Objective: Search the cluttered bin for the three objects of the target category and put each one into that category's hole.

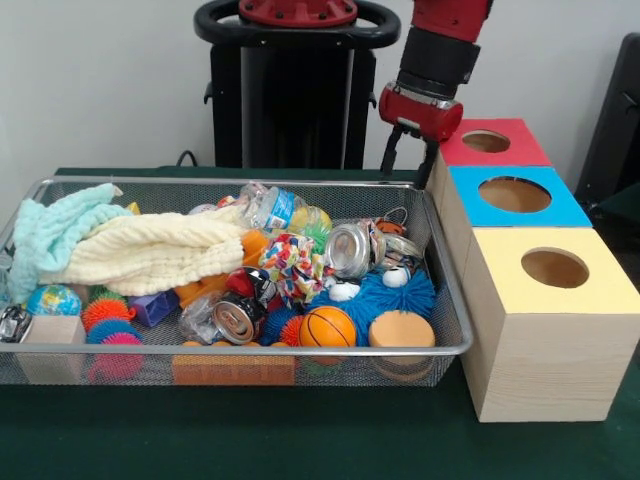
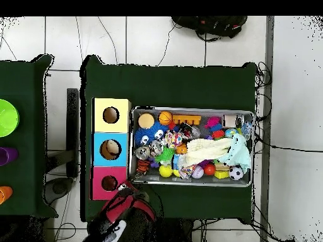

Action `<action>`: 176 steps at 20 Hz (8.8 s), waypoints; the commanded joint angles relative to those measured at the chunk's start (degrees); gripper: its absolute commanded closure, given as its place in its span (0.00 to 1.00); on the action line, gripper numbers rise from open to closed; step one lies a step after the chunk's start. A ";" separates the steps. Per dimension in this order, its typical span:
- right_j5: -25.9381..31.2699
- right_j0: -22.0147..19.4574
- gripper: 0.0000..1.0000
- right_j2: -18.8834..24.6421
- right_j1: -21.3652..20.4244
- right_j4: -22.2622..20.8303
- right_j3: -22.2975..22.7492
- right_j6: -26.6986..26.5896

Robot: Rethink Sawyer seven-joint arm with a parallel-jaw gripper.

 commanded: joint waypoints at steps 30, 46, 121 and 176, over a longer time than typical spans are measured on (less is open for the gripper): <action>-32.16 -12.64 0.00 1.51 14.10 -1.97 5.69 -0.61; -2.43 -35.05 0.00 21.80 -4.51 -16.95 8.81 -4.07; 23.15 -42.63 0.00 33.79 -8.61 -1.17 -7.09 -6.01; -7.03 -15.49 0.00 13.21 1.40 -8.20 -0.49 -0.20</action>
